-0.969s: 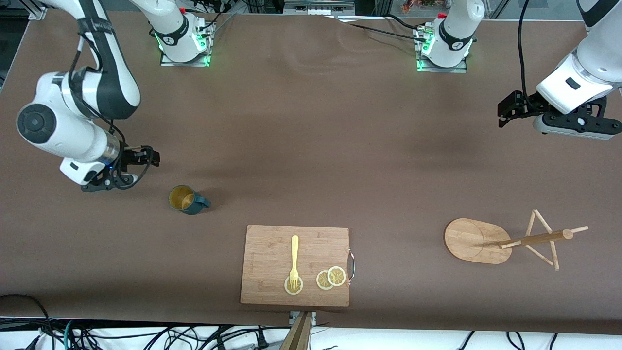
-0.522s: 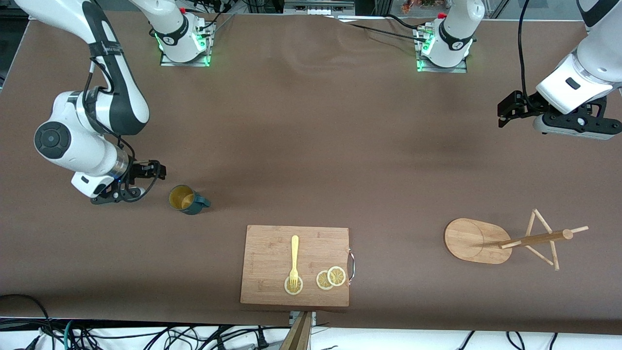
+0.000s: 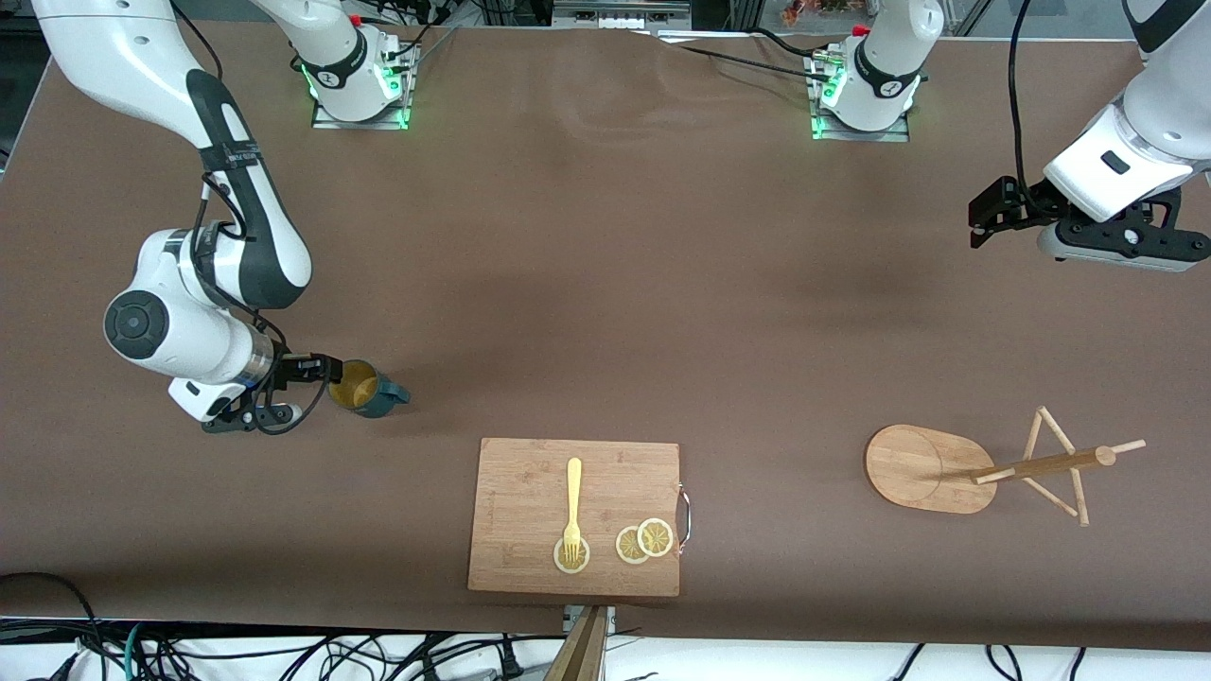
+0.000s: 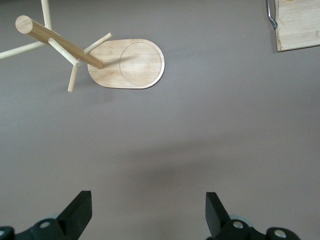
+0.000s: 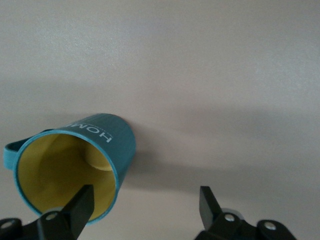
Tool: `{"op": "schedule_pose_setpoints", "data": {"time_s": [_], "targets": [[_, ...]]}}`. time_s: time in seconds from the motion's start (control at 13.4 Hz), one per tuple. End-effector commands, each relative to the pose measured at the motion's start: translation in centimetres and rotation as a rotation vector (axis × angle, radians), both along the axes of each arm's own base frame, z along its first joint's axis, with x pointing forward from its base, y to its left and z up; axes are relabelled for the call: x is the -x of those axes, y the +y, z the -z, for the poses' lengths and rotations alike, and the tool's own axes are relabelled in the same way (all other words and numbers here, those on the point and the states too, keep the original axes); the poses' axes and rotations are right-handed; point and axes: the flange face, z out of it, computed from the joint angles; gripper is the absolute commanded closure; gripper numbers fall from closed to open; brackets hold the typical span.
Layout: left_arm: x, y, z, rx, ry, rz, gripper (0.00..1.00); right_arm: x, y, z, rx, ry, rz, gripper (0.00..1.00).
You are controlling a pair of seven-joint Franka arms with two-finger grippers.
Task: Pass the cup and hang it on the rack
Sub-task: 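Reach the right gripper down to the teal mug rim and grasp it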
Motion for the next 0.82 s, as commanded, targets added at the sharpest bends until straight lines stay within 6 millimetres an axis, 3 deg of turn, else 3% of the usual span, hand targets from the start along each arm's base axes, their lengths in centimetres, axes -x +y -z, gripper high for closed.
{"op": "schedule_pose_setpoints", "data": {"time_s": [0.0, 0.15, 0.52, 0.75], "targets": [[0.5, 0.0, -0.4, -0.017, -0.003, 0.014, 0.00, -0.6, 0.4, 0.0, -0.016, -0.018, 0.017, 0.10], [0.4, 0.1, -0.4, -0.017, -0.003, 0.013, 0.00, -0.6, 0.5, 0.8, -0.016, -0.016, 0.022, 0.25], [0.5, 0.0, -0.4, -0.017, -0.003, 0.014, 0.00, -0.4, 1.6, 1.5, -0.015, -0.010, 0.049, 0.49], [0.4, 0.1, -0.4, -0.017, -0.003, 0.013, 0.00, -0.3, 1.6, 1.6, -0.015, -0.008, 0.049, 0.78]]}}
